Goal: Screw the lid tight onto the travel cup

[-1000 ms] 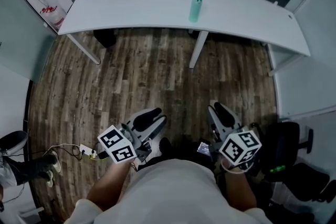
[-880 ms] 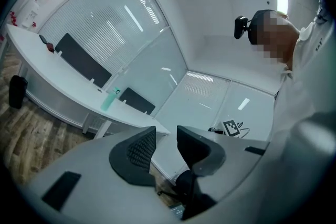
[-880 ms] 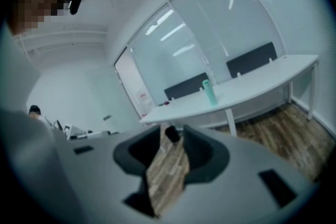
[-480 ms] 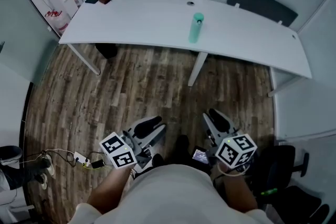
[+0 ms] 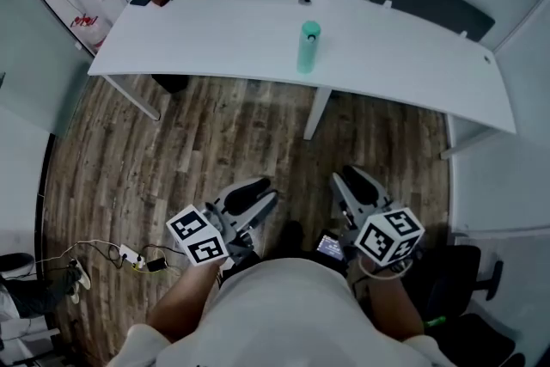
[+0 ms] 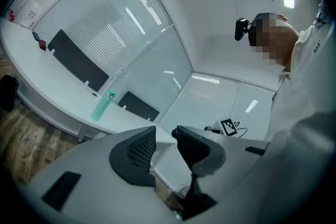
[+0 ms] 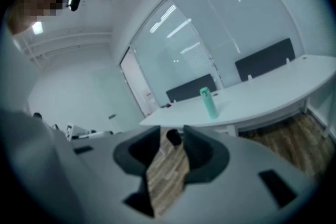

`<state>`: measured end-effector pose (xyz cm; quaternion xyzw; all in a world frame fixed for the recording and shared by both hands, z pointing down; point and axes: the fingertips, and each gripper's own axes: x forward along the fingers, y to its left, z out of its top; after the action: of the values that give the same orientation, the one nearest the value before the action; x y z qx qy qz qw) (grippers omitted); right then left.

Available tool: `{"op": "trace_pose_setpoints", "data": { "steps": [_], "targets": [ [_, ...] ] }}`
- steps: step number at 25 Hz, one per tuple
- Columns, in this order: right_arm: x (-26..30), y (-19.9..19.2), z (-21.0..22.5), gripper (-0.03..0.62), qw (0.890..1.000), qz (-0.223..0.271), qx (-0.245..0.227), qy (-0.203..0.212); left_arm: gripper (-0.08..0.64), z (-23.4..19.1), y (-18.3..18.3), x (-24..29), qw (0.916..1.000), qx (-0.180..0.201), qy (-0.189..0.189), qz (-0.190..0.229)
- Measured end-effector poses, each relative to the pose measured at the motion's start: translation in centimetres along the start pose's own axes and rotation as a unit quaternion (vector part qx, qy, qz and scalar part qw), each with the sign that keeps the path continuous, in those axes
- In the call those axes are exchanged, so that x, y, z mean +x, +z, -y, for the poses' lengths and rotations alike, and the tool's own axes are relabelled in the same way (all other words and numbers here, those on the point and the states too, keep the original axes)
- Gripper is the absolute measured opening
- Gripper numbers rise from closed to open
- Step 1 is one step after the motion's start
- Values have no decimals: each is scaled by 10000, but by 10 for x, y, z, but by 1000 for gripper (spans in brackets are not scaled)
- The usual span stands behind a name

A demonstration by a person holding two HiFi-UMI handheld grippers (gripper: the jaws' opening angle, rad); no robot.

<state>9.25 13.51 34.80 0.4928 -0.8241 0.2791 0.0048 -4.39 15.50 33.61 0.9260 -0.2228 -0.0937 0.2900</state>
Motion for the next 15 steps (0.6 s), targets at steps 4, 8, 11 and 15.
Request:
{"op": "trace_pose_setpoints", "data": {
  "steps": [4,8,11,15],
  "targets": [
    [3,6,21,133,9999,18,93,70,132,-5,1,21,10000,38,81,-11],
    [7,10,36,132,9998,10,133,137,132,-8,0,34,9998,32,176,-21],
    [15,10,43,132,9996,-43,188,197,132,-14,-1,40,9997,30,232,-78],
    [30,12,45,132,9994,-158,168,241,132,-29,6,43,9996,3,291,-64]
  ]
}}
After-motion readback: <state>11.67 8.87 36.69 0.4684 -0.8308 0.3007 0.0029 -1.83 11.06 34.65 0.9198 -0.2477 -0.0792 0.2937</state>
